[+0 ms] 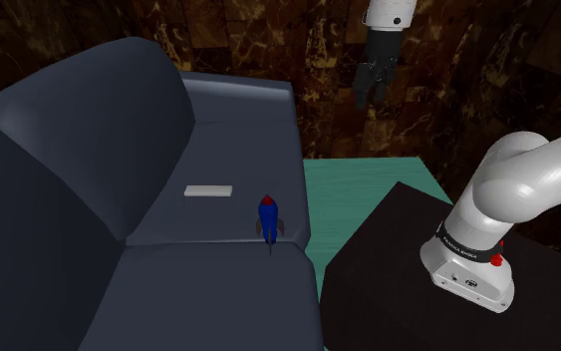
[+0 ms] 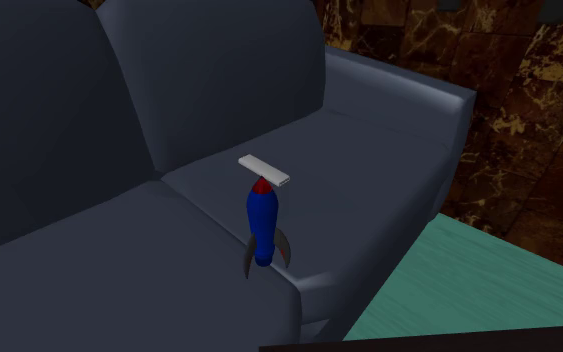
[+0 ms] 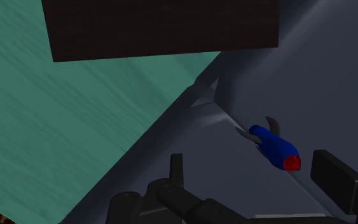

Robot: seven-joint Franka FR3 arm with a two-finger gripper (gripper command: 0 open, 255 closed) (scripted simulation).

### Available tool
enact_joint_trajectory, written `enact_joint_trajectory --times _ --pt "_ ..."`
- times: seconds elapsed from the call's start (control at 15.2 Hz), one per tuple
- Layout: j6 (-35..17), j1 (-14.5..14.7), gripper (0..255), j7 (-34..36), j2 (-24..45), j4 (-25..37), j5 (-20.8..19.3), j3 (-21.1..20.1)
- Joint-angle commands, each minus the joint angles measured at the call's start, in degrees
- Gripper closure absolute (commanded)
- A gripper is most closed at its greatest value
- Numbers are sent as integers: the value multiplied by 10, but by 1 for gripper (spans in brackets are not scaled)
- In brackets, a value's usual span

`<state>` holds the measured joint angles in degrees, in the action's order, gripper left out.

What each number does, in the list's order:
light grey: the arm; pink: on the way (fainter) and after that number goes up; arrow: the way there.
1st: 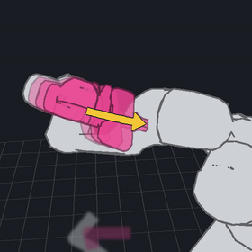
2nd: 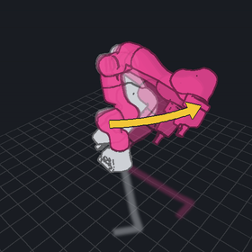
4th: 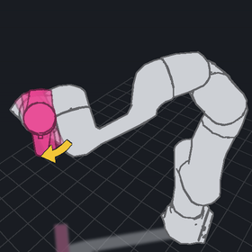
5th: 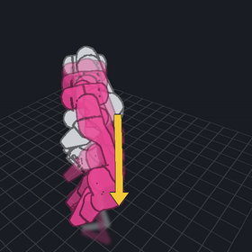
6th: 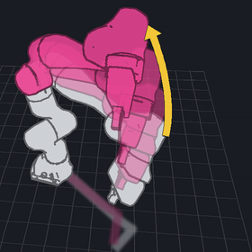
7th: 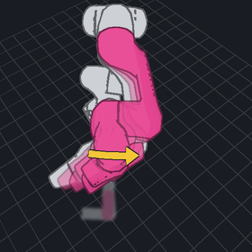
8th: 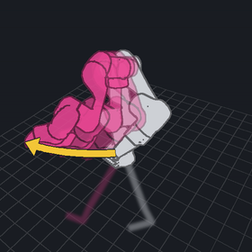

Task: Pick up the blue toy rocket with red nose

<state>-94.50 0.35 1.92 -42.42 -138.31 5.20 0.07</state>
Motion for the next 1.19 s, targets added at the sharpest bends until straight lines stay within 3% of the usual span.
enact_joint_trajectory --times 0.0,0.59,0.92,1.12 --pt "0 0 0 0 0 0 0 0" --pt "-185 16 0 207 -82 -175 58 -167" --pt "-301 18 0 340 -53 -222 88 -289" --pt "-373 -3 0 429 -8 -229 93 -376"
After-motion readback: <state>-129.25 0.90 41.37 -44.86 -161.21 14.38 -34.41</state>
